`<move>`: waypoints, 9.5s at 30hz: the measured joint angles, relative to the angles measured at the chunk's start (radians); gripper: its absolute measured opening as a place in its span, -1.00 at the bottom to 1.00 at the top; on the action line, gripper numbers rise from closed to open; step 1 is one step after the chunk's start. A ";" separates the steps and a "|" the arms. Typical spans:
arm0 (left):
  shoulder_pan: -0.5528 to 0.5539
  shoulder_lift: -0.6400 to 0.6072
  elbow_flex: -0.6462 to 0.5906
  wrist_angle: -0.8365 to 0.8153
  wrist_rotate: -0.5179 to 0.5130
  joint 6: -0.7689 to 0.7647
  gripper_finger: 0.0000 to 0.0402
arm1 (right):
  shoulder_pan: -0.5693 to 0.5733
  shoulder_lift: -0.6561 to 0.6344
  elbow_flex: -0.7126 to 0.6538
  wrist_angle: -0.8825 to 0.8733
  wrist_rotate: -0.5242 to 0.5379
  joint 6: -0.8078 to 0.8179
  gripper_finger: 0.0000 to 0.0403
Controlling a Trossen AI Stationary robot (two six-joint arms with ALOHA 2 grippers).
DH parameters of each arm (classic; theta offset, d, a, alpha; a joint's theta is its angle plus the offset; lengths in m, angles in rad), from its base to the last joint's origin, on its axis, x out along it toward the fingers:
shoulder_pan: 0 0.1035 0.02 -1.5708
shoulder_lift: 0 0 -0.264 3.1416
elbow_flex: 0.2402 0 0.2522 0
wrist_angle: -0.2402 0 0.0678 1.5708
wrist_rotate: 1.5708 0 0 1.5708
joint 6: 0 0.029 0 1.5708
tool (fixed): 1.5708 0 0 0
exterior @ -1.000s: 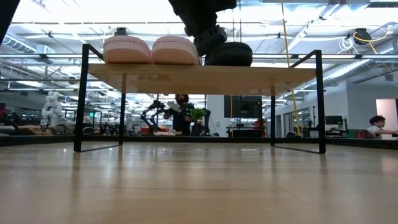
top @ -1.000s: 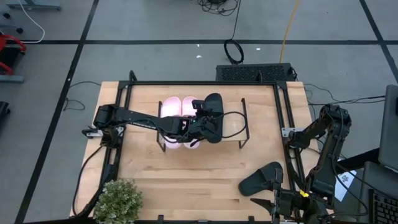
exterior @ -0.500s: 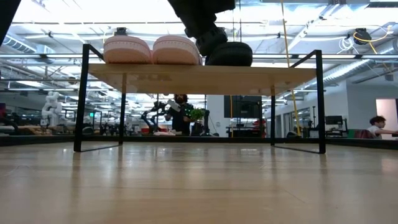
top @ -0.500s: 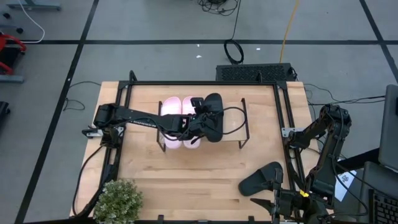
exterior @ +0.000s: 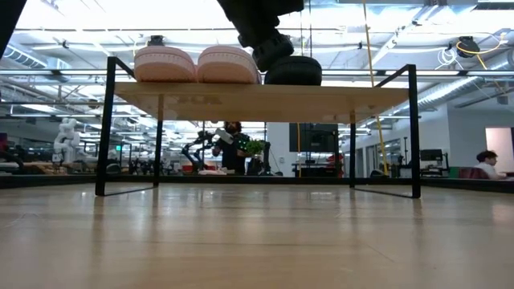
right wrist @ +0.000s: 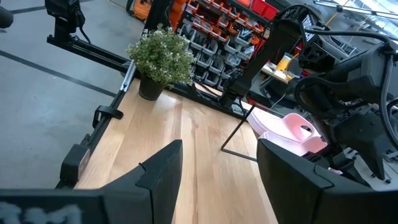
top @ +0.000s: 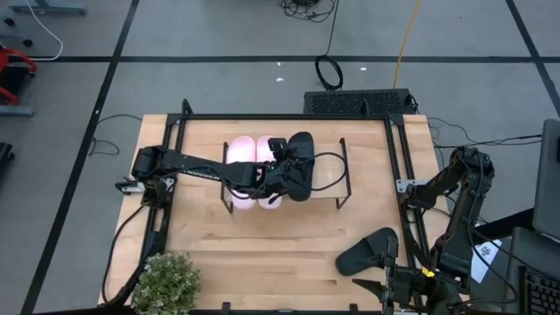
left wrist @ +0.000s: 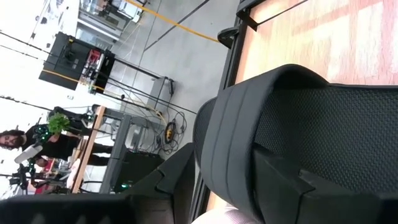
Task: Pick and place slides into the shelf
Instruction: Put the left black slipper on the shelf, then put the black slipper on the shelf
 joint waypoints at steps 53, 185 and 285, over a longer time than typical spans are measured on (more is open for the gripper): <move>-0.201 0.000 0.351 -0.317 -0.182 -0.034 -0.24 | -0.056 0.000 0.000 0.047 -0.129 -0.112 -0.01; -0.456 -0.183 0.478 -1.118 -0.156 -0.707 -0.24 | -0.426 0.055 1.101 -0.014 -1.657 -1.009 -0.40; -0.456 -0.183 0.478 -1.106 -0.133 -0.717 -0.24 | -0.375 0.236 0.118 -0.968 -1.285 1.418 -0.40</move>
